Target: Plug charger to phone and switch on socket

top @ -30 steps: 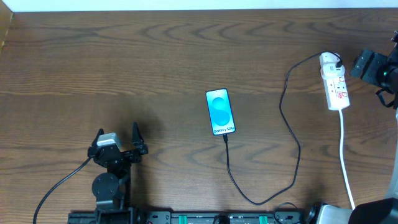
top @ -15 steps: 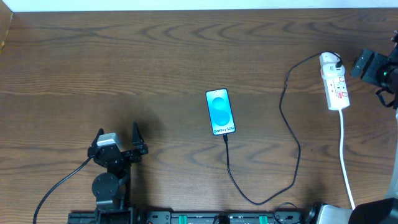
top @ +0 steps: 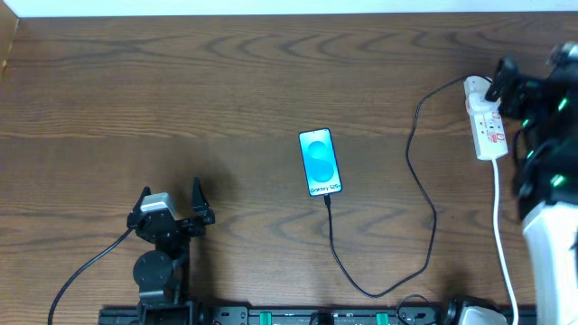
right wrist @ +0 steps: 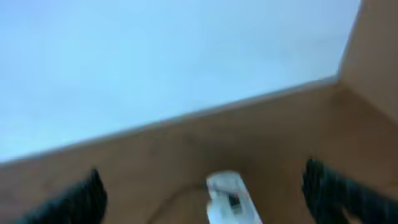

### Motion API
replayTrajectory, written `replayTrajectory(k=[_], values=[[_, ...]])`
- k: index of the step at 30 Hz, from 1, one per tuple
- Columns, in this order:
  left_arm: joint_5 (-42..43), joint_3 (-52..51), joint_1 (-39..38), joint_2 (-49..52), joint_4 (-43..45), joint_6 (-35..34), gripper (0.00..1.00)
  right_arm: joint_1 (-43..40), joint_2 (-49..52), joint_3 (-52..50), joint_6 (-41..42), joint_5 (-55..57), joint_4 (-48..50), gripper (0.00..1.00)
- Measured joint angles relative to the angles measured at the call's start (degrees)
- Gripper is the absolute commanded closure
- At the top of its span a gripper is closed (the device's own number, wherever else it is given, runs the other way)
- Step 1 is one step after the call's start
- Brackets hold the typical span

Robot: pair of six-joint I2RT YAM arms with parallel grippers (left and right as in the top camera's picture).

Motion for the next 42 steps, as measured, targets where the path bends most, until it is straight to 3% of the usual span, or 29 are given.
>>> replayTrajectory(k=[9,17,19,30,38,42], values=[[0.0,0.1,0.0,0.0,-0.1,0.0,0.05,1.7,-11.3,-31.5,0.2,0.2,35.1,0.01],[0.0,0.1,0.0,0.0,-0.1,0.0,0.05,1.7,-20.5,-46.9,0.2,3.0,39.4,0.01],[0.0,0.1,0.0,0.0,-0.1,0.0,0.05,1.7,-23.0,-49.3,0.2,3.4,38.2,0.01],[0.0,0.1,0.0,0.0,-0.1,0.0,0.05,1.7,-39.9,-51.0,0.2,5.0,11.1,0.01],[0.0,0.1,0.0,0.0,-0.1,0.0,0.05,1.7,-57.5,-50.9,0.2,7.0,-4.9,0.01],[0.0,0.1,0.0,0.0,-0.1,0.0,0.05,1.7,-65.9,-50.9,-0.7,7.2,-6.8,0.01]])
